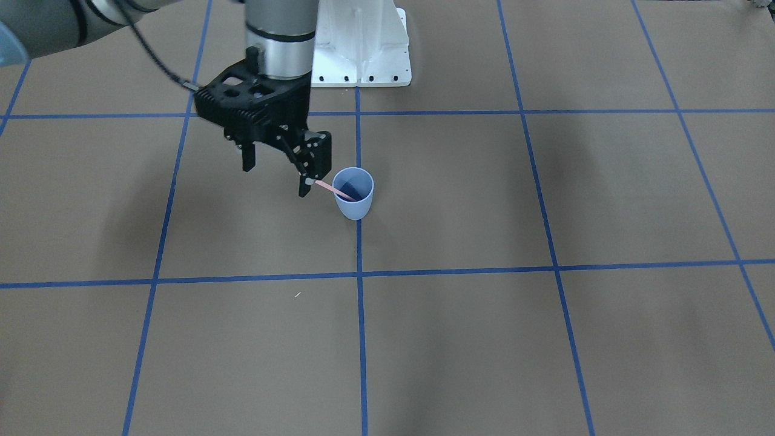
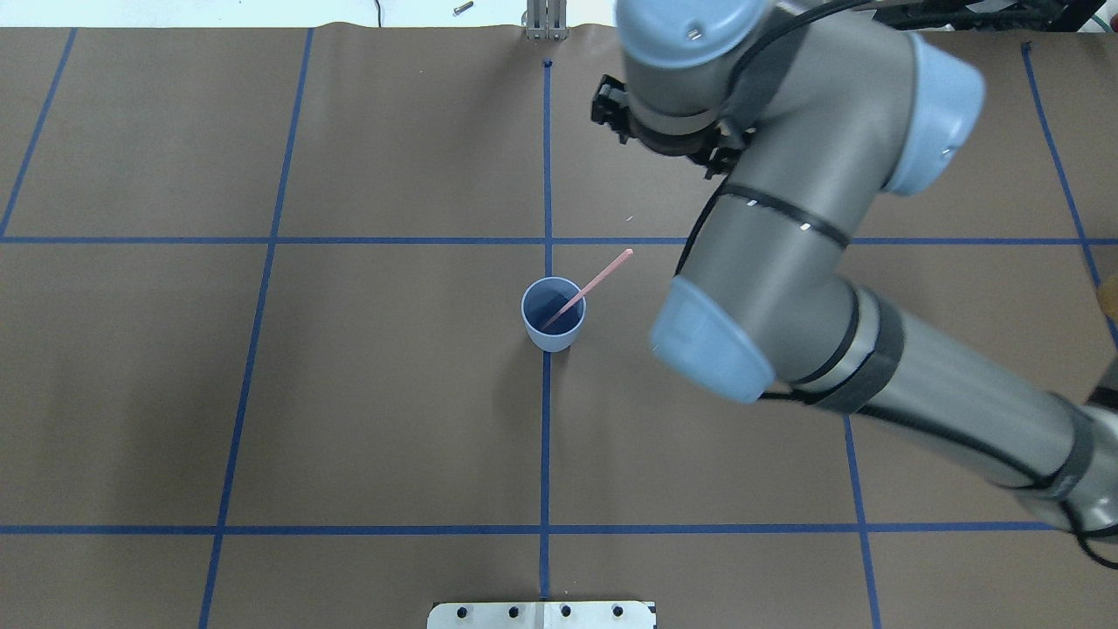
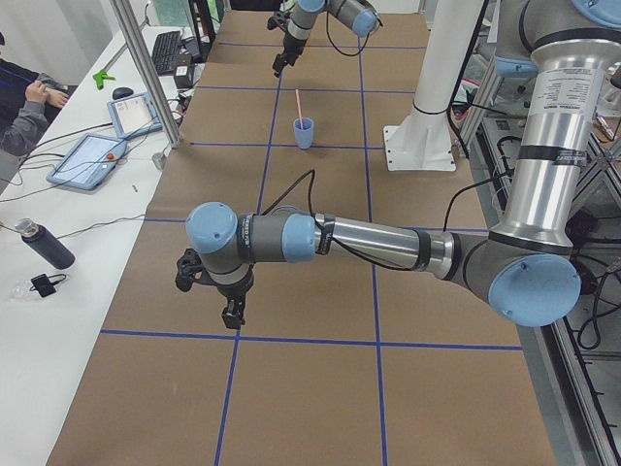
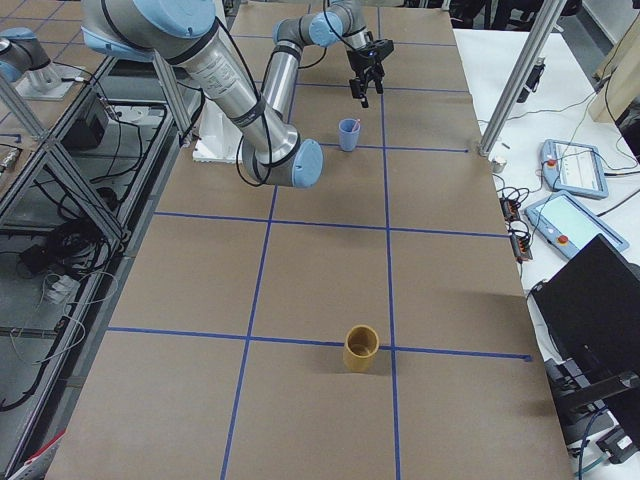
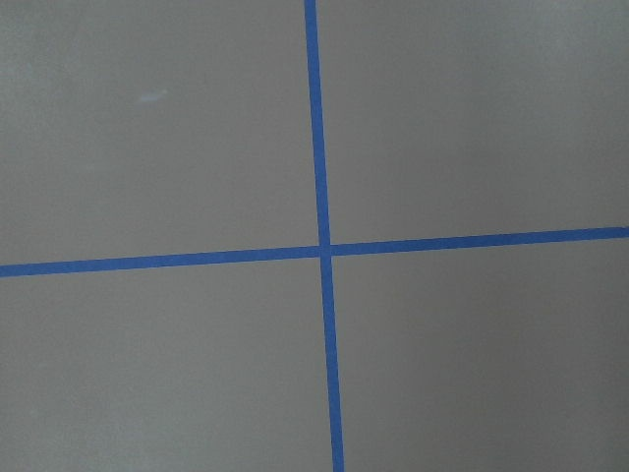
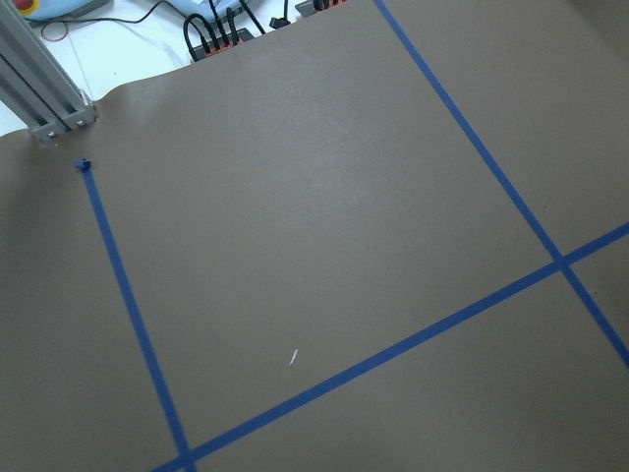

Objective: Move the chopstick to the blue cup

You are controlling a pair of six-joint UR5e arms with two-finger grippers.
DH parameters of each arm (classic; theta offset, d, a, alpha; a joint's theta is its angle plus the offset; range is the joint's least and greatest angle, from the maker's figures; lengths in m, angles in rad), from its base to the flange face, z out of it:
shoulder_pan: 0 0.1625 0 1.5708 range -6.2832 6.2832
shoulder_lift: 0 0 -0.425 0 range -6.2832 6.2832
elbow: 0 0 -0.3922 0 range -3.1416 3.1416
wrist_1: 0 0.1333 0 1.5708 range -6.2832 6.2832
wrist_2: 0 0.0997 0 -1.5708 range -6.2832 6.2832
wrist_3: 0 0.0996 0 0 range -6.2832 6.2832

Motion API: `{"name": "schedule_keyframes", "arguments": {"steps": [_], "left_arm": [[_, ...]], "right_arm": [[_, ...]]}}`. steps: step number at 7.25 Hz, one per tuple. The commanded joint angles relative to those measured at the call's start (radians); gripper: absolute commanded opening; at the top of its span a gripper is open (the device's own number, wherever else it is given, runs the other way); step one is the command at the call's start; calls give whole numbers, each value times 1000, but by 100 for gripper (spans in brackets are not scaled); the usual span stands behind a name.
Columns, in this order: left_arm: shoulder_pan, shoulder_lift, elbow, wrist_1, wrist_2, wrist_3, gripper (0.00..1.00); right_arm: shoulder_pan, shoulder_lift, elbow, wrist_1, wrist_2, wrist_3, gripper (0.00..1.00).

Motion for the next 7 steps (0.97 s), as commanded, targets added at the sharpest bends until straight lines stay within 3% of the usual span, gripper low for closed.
{"name": "schedule_keyframes", "arguments": {"steps": [1, 2, 3, 5, 7], "left_arm": [[0, 1, 1, 4, 0, -3, 98], [0, 1, 1, 4, 1, -5, 98], [0, 1, -3, 1, 4, 0, 98], [0, 1, -4, 1, 6, 0, 98], [0, 0, -15, -19, 5, -2, 98]], "right_arm": [[300, -252, -10, 217, 345, -444, 100], [439, -322, -33, 209, 463, -700, 100], [546, -406, -64, 212, 521, -915, 100], [674, -636, -64, 226, 520, -1314, 100], [788, -799, -58, 226, 523, -1552, 100]]}}
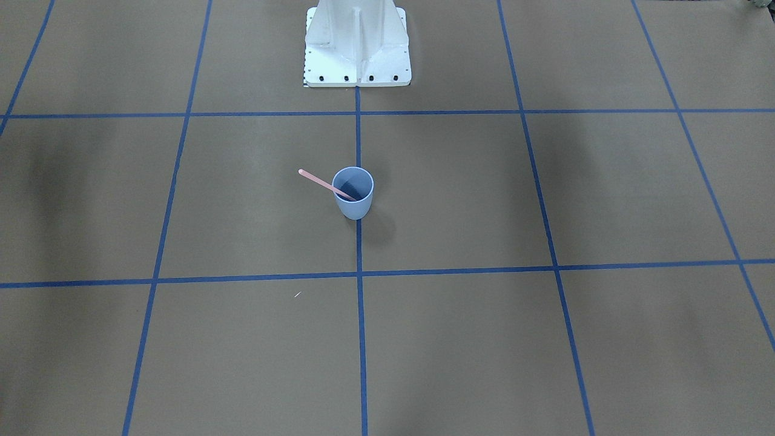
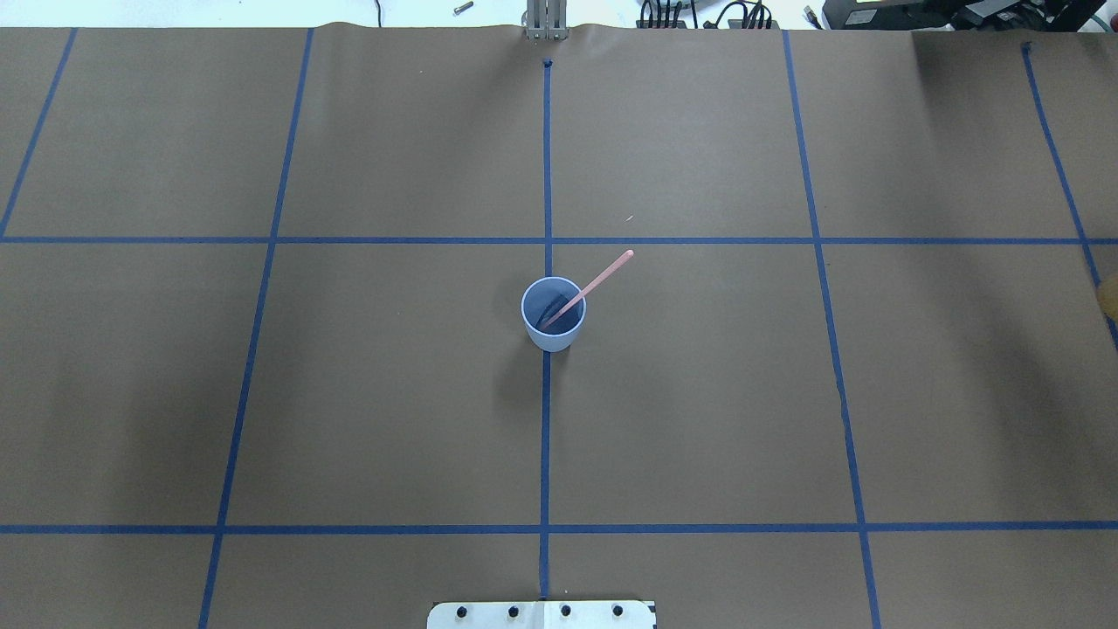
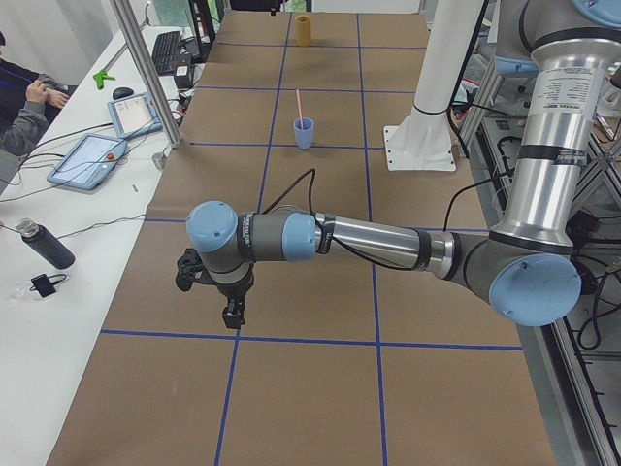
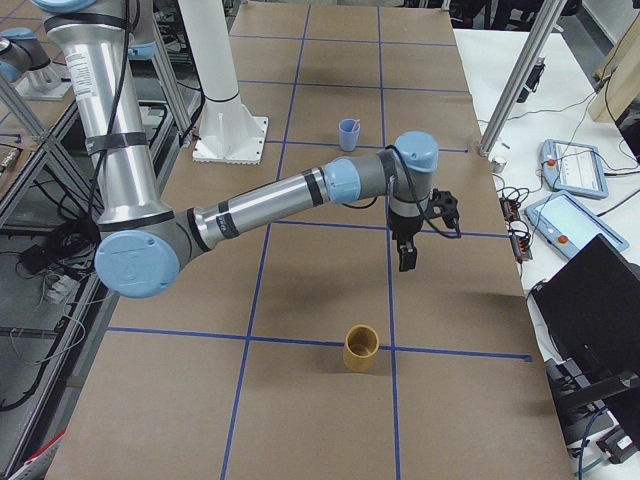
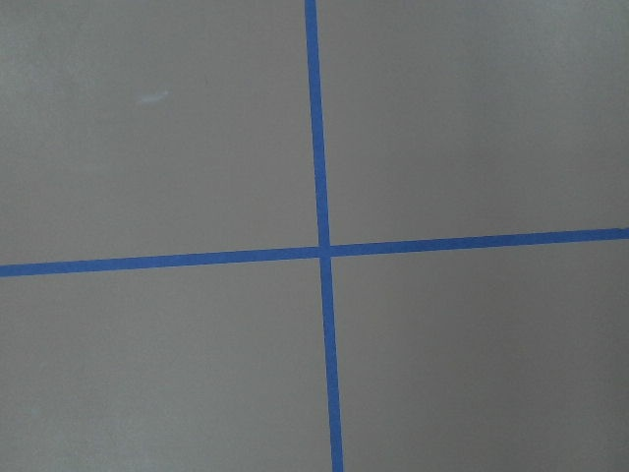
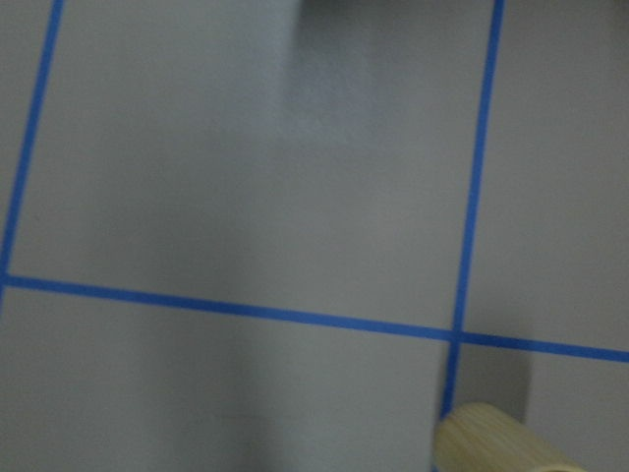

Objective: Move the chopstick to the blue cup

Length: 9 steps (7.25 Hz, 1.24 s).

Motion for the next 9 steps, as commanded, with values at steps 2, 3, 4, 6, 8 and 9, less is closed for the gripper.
{"name": "schedule_keyframes", "arguments": {"steps": [2, 3, 4, 6, 8, 9], "left_arm": [[-2, 4, 0, -21, 0, -1, 98], [-2, 27, -9, -49, 2, 9, 98], [2, 62, 32, -166, 8, -4, 98], [-2, 73, 34, -181, 0, 5, 98], [-3, 74, 0, -192, 2, 8, 98], [-2, 74, -29, -190, 2, 6, 98]], "right_arm": [[96, -136, 5, -8, 2, -144, 100], [96, -137, 4, -2, 2, -144, 100], [96, -155, 7, 0, -1, -133, 100], [96, -156, 8, 0, -1, -98, 100], [95, -163, -5, 68, 4, -16, 100], [95, -168, -7, 80, 10, 5, 100]]}}
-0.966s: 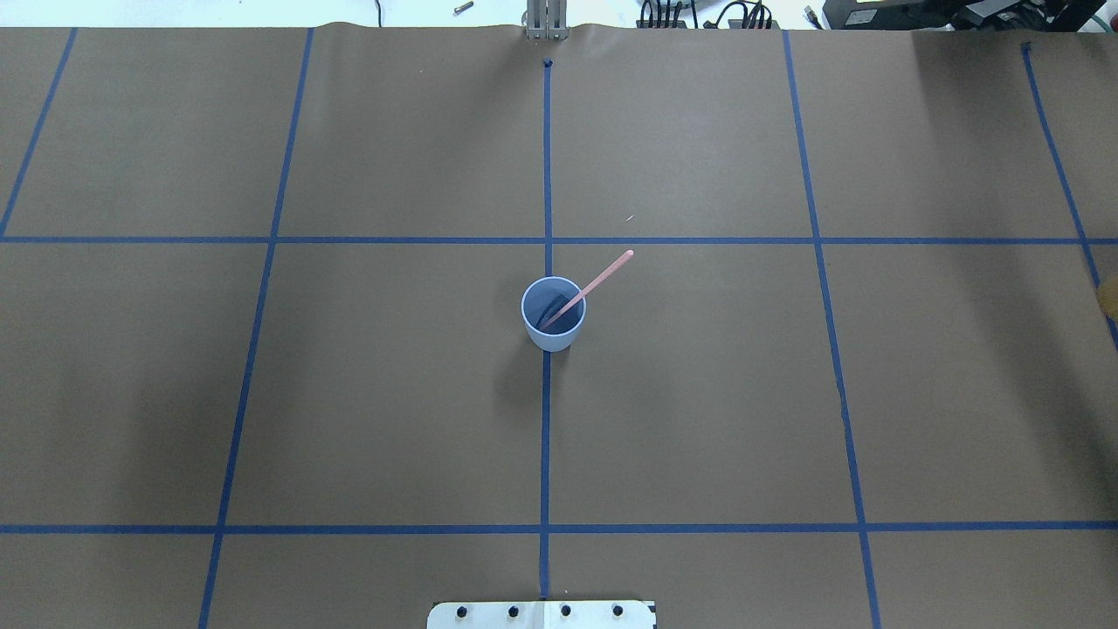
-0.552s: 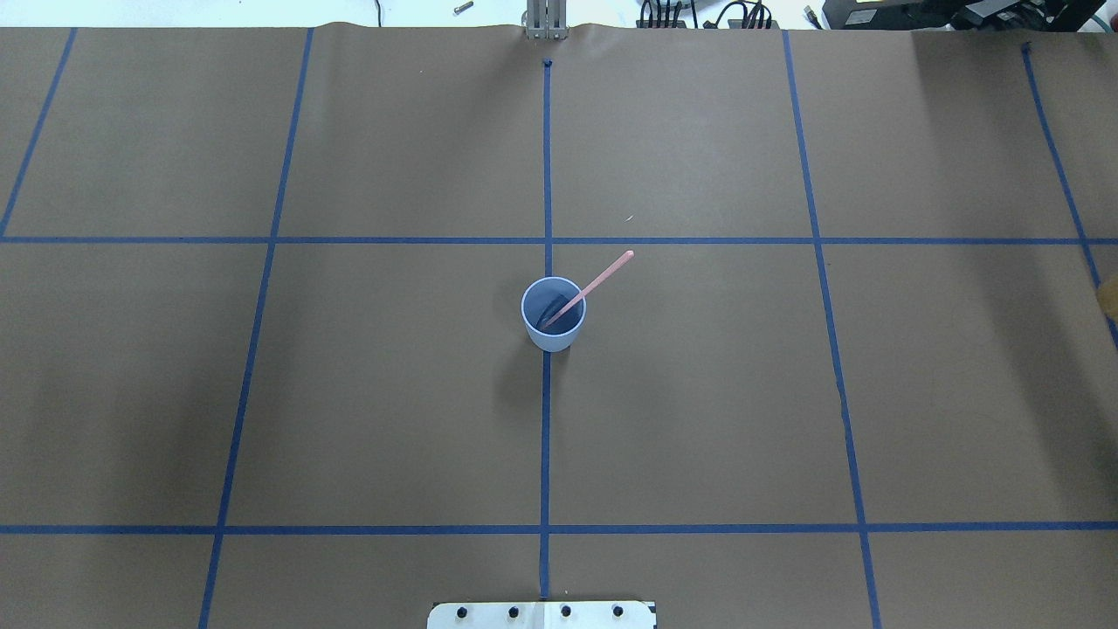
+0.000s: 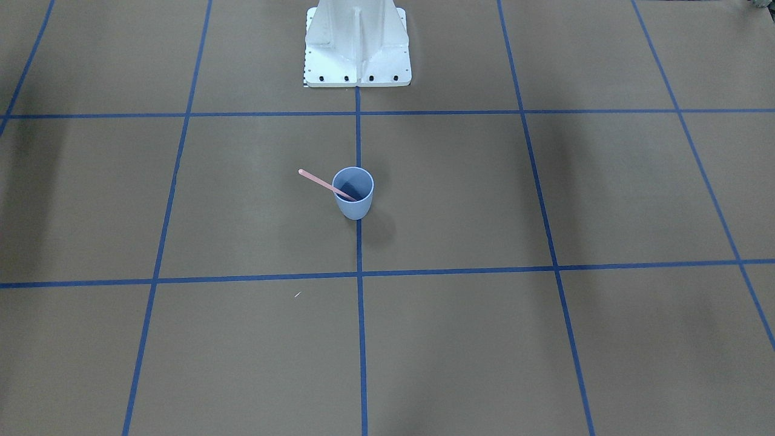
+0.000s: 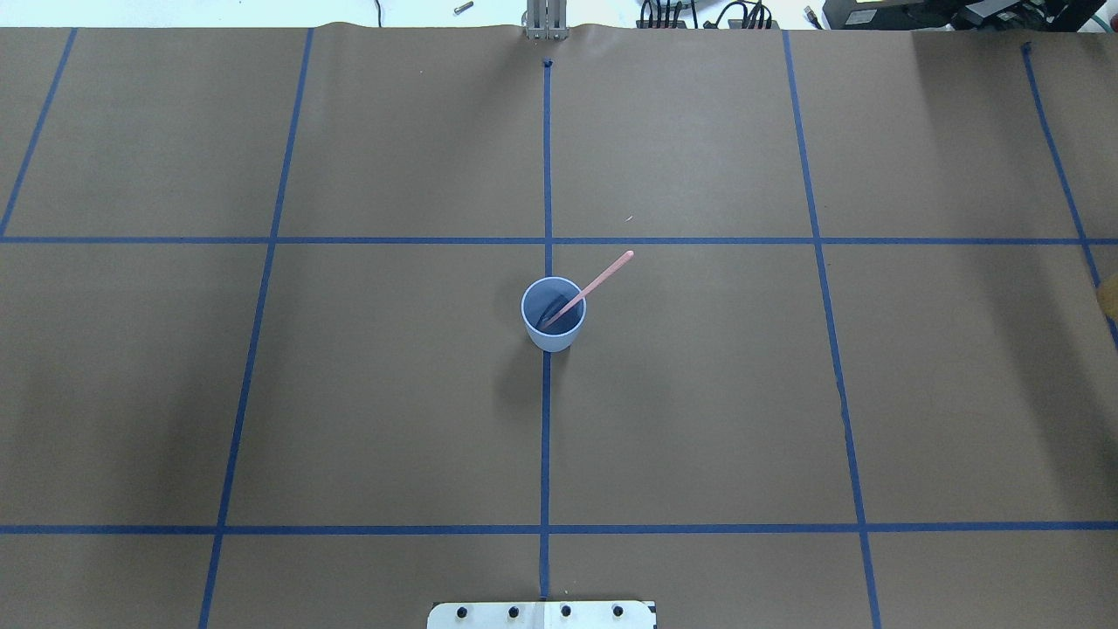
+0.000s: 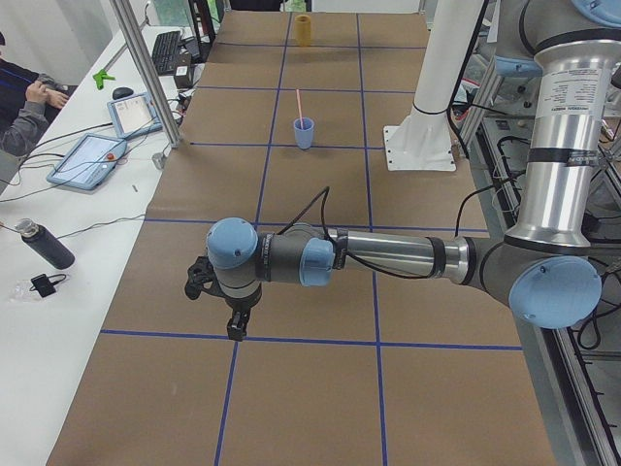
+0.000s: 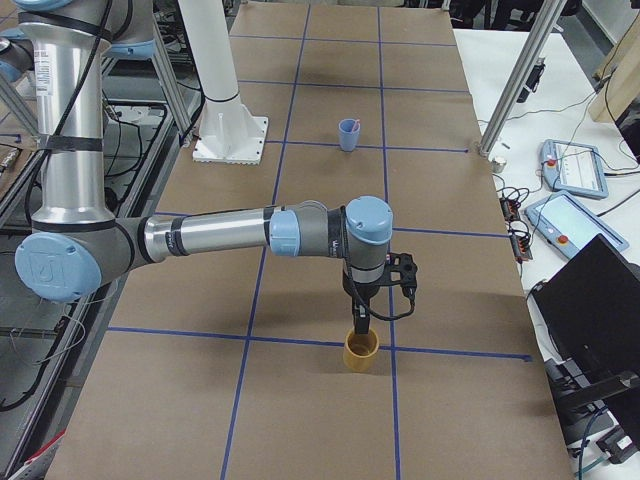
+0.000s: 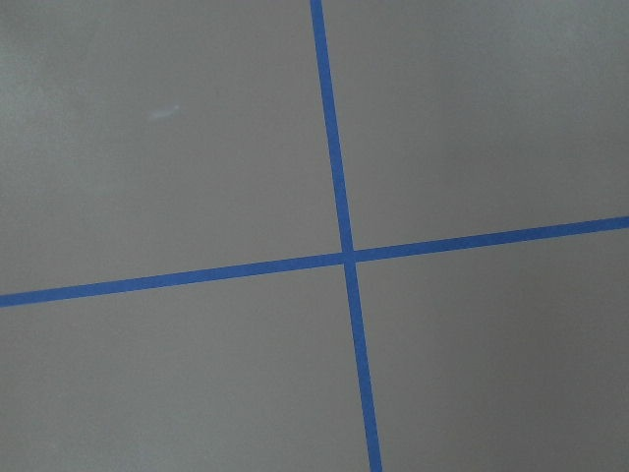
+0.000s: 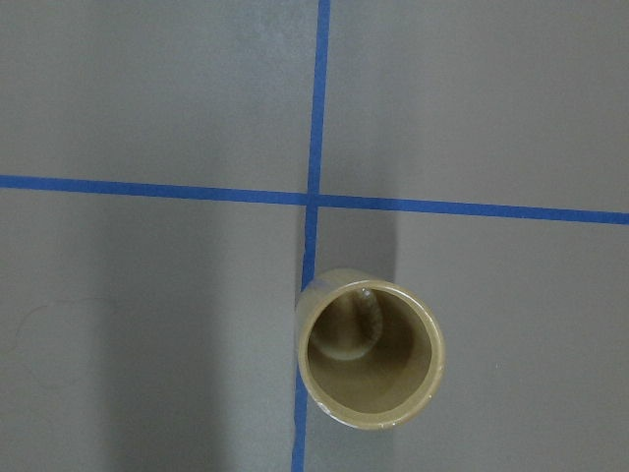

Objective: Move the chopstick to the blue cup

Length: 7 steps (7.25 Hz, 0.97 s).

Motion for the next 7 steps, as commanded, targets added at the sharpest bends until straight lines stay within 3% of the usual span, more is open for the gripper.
{"name": "schedule_keyframes", "arguments": {"steps": [1, 7], "left_arm": [[1, 2, -31, -4, 0, 0, 98], [1, 7, -33, -5, 11, -5, 98]], "right_arm": [[-3, -6, -5, 30, 7, 35, 100], [-23, -3, -11, 31, 6, 35, 100]]}}
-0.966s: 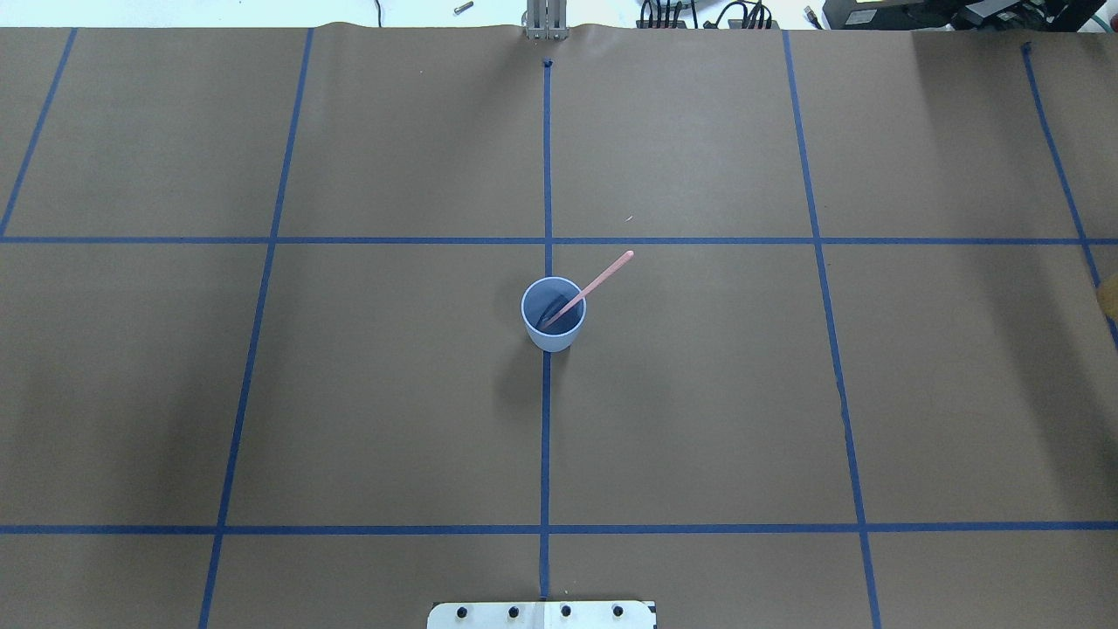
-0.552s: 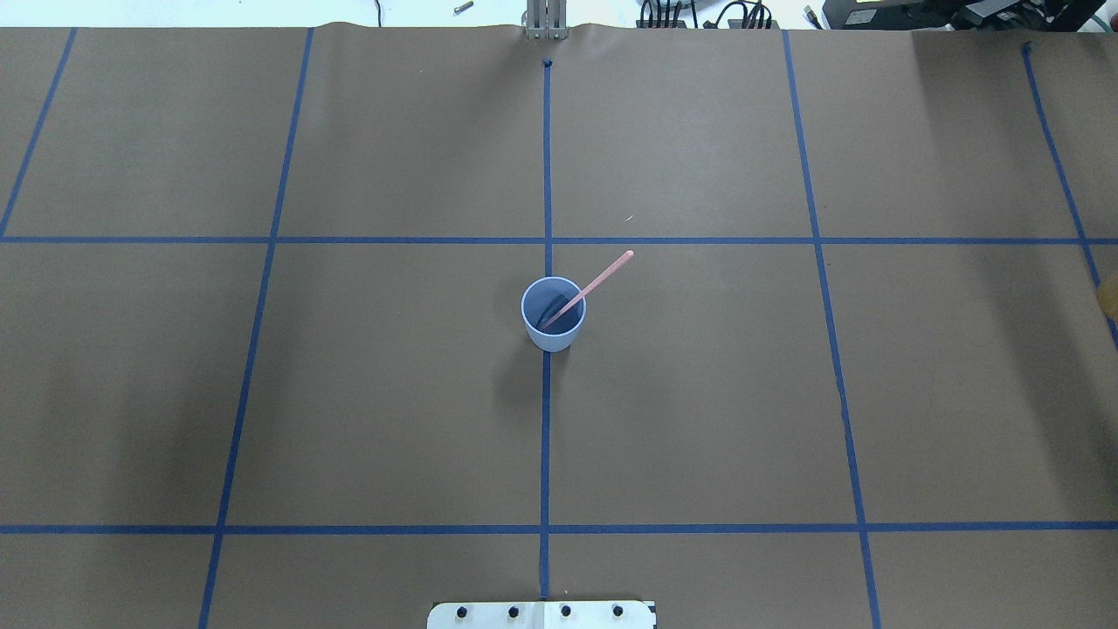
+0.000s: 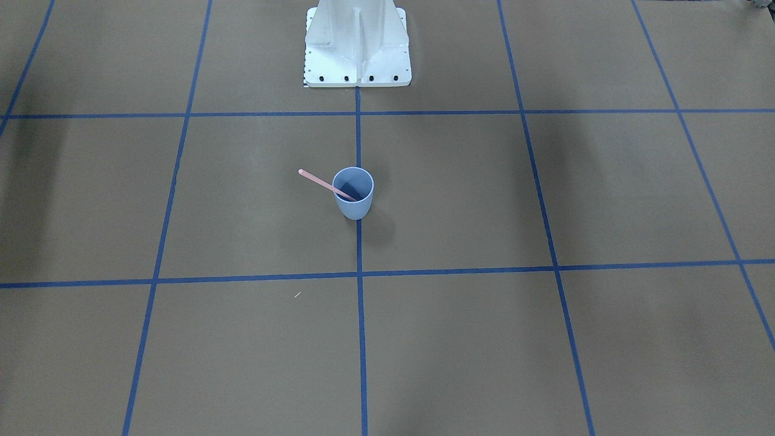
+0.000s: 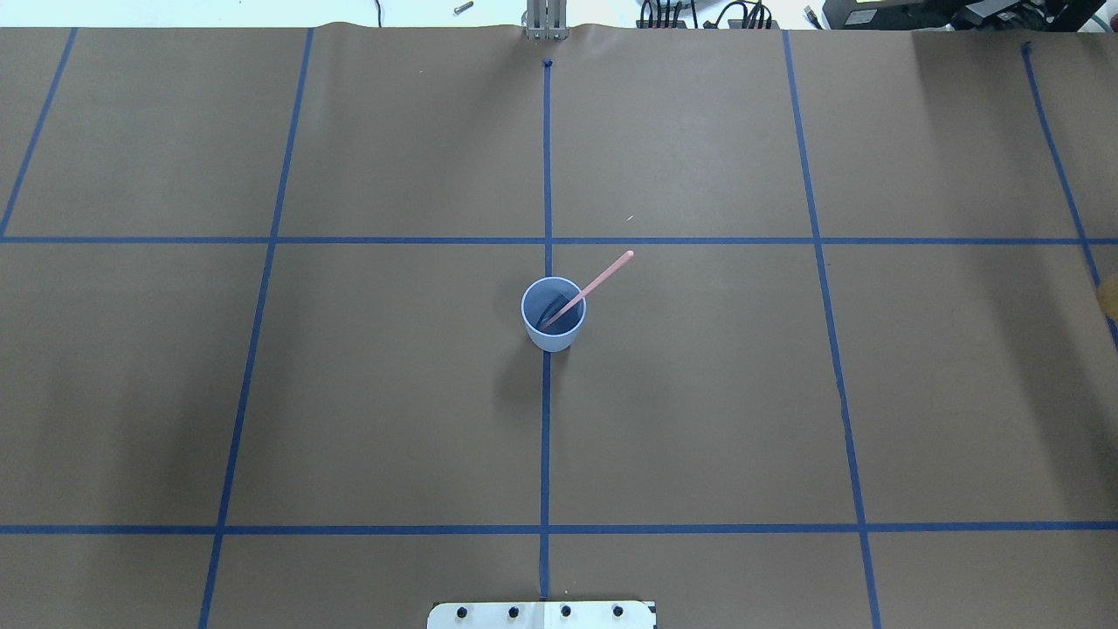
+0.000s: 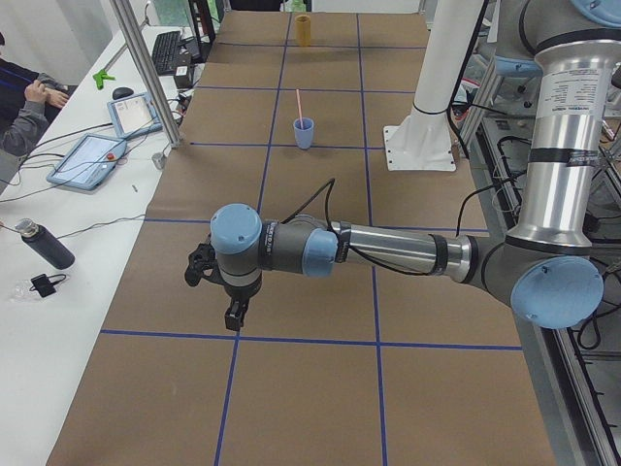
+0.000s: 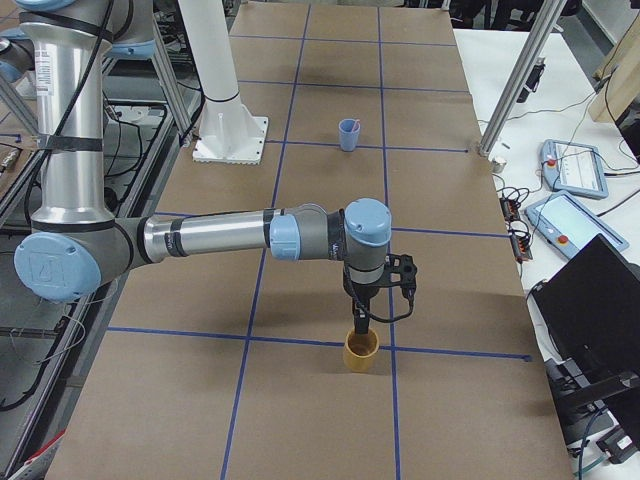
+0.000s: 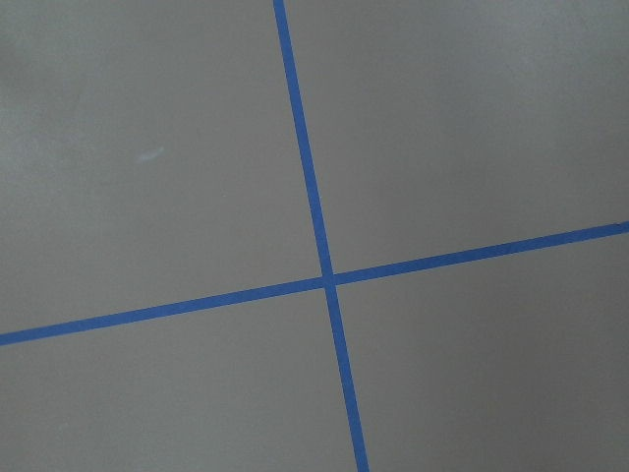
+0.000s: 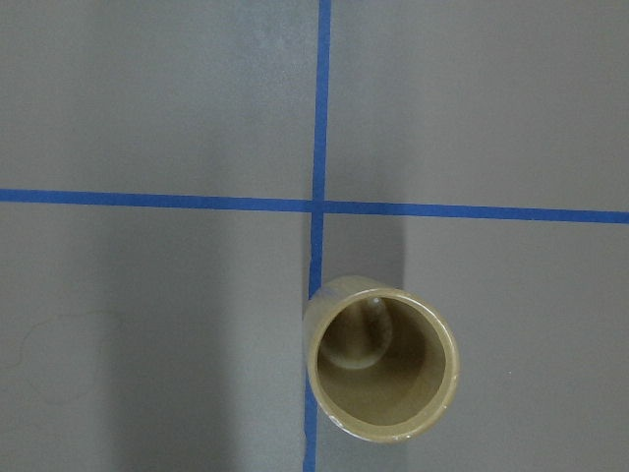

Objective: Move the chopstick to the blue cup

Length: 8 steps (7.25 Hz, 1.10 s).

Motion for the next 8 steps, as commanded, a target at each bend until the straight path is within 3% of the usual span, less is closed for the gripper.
{"name": "schedule_keyframes", "arguments": {"steps": [1, 8], "left_arm": [[0, 0, 0, 1, 1, -2, 98], [2, 0, 8, 1, 1, 0, 98]], "right_arm": [[-11, 1, 0, 0, 2, 0, 100], [-27, 1, -7, 0, 0, 0, 100]]}}
